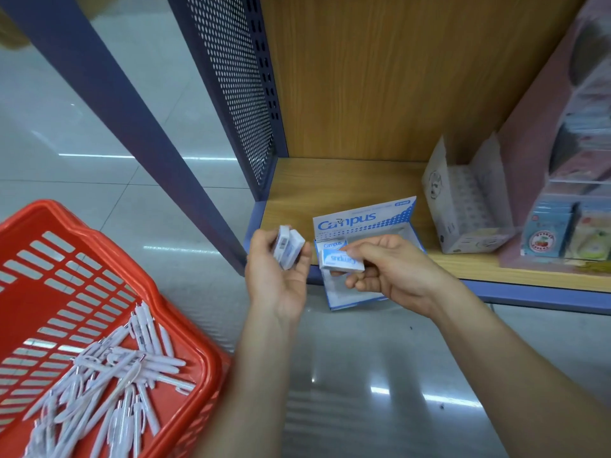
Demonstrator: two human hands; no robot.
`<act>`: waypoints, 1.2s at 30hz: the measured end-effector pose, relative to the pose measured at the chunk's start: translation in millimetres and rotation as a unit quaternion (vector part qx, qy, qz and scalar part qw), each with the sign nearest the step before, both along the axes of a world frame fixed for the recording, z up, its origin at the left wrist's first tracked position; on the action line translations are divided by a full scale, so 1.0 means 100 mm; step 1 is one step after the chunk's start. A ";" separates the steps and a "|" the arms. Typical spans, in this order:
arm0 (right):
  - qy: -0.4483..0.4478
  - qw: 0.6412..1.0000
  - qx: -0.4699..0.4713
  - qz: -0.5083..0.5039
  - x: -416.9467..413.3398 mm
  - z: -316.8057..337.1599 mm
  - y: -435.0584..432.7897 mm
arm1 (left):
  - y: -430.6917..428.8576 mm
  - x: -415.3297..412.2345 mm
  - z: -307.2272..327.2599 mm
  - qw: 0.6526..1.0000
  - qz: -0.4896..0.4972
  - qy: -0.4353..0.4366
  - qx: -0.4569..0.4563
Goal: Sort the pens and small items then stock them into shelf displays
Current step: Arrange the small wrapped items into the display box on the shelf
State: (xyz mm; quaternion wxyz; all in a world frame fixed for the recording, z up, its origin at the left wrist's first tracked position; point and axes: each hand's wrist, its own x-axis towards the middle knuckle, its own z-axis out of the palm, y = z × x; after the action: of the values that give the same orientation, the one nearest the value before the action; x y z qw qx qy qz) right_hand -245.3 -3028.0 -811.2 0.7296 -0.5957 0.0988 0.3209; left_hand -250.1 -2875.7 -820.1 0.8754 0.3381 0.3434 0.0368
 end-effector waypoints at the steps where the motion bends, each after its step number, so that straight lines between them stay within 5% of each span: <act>1: 0.001 1.000 0.011 -0.022 0.01 0.00 -0.03 | 0.03 -0.02 -0.01 1.000 -0.005 -0.010 -0.020; 6: -0.010 0.997 0.025 -0.076 0.05 -0.01 -0.10 | -0.04 -0.15 0.07 0.987 -0.143 0.027 0.068; 11: -0.021 0.994 0.031 -0.107 0.06 -0.01 -0.11 | -0.14 -0.18 -0.02 0.915 -0.280 0.025 0.290; 17: 0.019 0.984 0.079 -0.161 0.01 -0.16 -0.07 | -0.20 -0.24 -0.07 0.883 -0.321 -0.025 0.342; 24: -0.033 0.995 -0.092 -0.027 0.02 -0.18 -0.12 | -0.15 -0.22 -0.20 0.874 -0.269 -0.018 0.405; 30: -0.066 0.991 -0.115 -0.013 0.00 -0.25 -0.14 | -0.11 -0.17 -0.29 0.879 -0.257 0.049 0.398; 36: -0.184 0.905 -0.381 0.049 0.00 -0.47 -0.16 | -0.08 -0.17 -0.55 0.855 -0.239 0.085 0.453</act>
State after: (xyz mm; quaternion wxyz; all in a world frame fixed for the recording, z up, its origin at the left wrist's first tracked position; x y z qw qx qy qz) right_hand -245.4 -3043.5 -858.6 0.4358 -0.8809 0.0482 0.1785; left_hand -267.4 -2884.0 -874.8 0.5746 0.7707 0.2705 -0.0511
